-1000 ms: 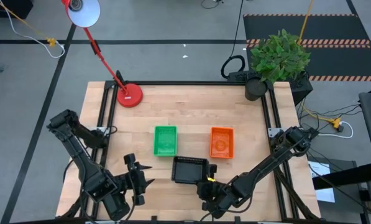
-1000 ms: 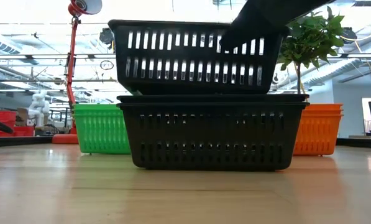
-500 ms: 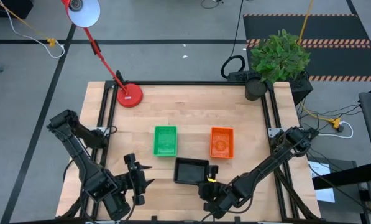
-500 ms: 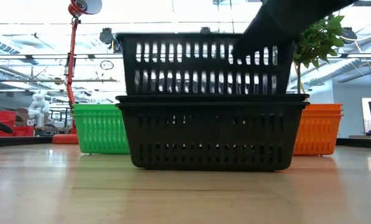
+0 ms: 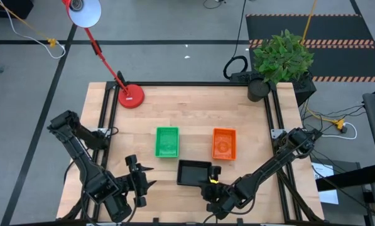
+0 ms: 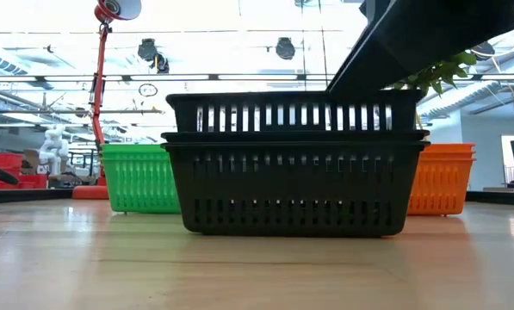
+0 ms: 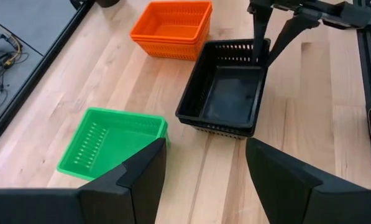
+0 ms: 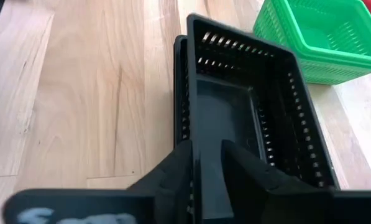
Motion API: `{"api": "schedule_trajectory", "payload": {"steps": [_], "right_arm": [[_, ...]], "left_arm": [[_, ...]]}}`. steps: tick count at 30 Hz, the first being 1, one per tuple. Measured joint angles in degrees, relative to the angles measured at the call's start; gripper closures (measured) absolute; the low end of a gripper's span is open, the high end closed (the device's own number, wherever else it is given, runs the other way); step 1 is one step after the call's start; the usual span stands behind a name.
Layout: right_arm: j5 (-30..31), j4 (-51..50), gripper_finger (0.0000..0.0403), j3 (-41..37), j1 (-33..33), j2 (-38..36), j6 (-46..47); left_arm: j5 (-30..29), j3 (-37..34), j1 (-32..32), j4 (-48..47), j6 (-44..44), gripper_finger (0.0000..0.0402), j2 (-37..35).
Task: Stack baskets by color
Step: Stack the left black bin on top of the right black bin, then return to Home Position
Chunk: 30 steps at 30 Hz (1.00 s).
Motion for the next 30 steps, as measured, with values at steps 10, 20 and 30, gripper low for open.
{"api": "schedule_trajectory", "payload": {"steps": [10,20,30], "right_arm": [[0.11,-0.87,0.0267,0.00,2.02,-3.13,-2.33],[1.75,-3.80,0.0271,-1.05,5.27,-12.74,-4.83],[6.27,10.84,0.0357,-21.41,9.25,-28.40,-6.70]], "left_arm": [[-1.14,0.00,0.26,0.04,2.01,0.0179,0.00],[-4.52,-0.02,4.54,3.30,13.26,0.0179,0.00],[-7.69,-0.07,5.53,0.80,11.25,0.0250,-2.28]]}}
